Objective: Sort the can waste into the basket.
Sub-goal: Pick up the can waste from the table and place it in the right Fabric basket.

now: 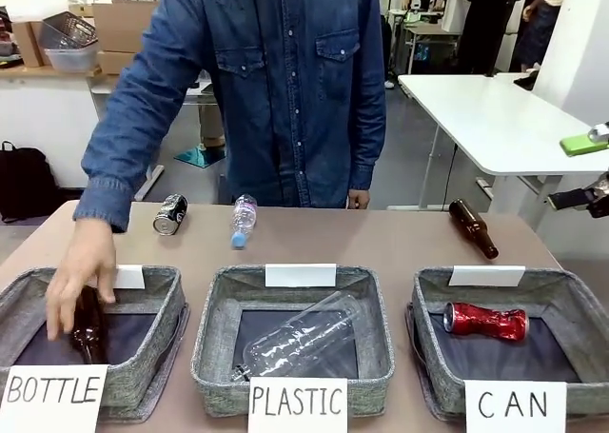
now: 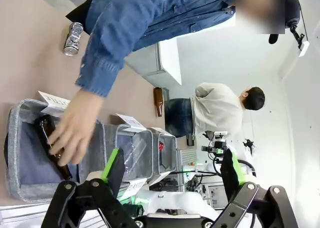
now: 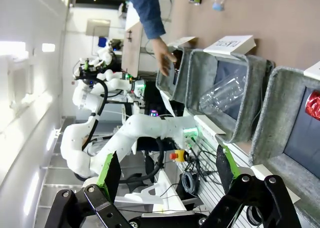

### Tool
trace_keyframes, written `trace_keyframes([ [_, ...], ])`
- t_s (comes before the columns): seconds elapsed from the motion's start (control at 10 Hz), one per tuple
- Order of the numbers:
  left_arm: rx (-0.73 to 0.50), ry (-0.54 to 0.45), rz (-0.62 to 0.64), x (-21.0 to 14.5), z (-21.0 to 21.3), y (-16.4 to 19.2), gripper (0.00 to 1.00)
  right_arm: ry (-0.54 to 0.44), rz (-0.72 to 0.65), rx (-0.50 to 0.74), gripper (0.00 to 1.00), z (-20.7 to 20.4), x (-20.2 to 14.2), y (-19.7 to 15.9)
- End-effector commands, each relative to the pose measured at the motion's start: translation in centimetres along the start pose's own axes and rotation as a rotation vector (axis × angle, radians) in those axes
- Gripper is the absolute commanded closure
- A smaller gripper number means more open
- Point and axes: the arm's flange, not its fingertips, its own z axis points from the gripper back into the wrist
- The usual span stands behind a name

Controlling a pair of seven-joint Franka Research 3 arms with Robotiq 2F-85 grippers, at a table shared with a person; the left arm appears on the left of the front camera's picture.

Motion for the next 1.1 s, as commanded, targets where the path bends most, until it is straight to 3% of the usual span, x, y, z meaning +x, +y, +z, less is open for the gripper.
trace_keyframes([
  [0.0, 0.035, 0.003, 0.011, 0.2, 0.6, -0.3, 0.00, 0.009, 0.027, -0.003, 0.00, 0.2, 0.0, 0.0],
  [0.3, 0.086, 0.045, 0.003, 0.9, -1.0, -0.3, 0.00, 0.009, 0.027, -0.003, 0.00, 0.2, 0.0, 0.0],
  [0.5, 0.267, 0.153, -0.001, 3.3, -5.9, 0.3, 0.00, 0.009, 0.027, -0.003, 0.00, 0.2, 0.0, 0.0],
  [0.7, 0.392, 0.355, -0.063, 5.5, -13.2, 1.3, 0.00, 0.009, 0.027, -0.003, 0.00, 0.2, 0.0, 0.0],
  [0.9, 0.643, 0.451, -0.177, 6.7, -21.0, 2.9, 0.00, 0.009, 0.027, -0.003, 0.00, 0.2, 0.0, 0.0],
  [1.0, 0.841, 0.430, -0.288, 7.2, -24.4, 4.0, 0.00, 0.009, 0.027, -0.003, 0.00, 0.2, 0.0, 0.0],
])
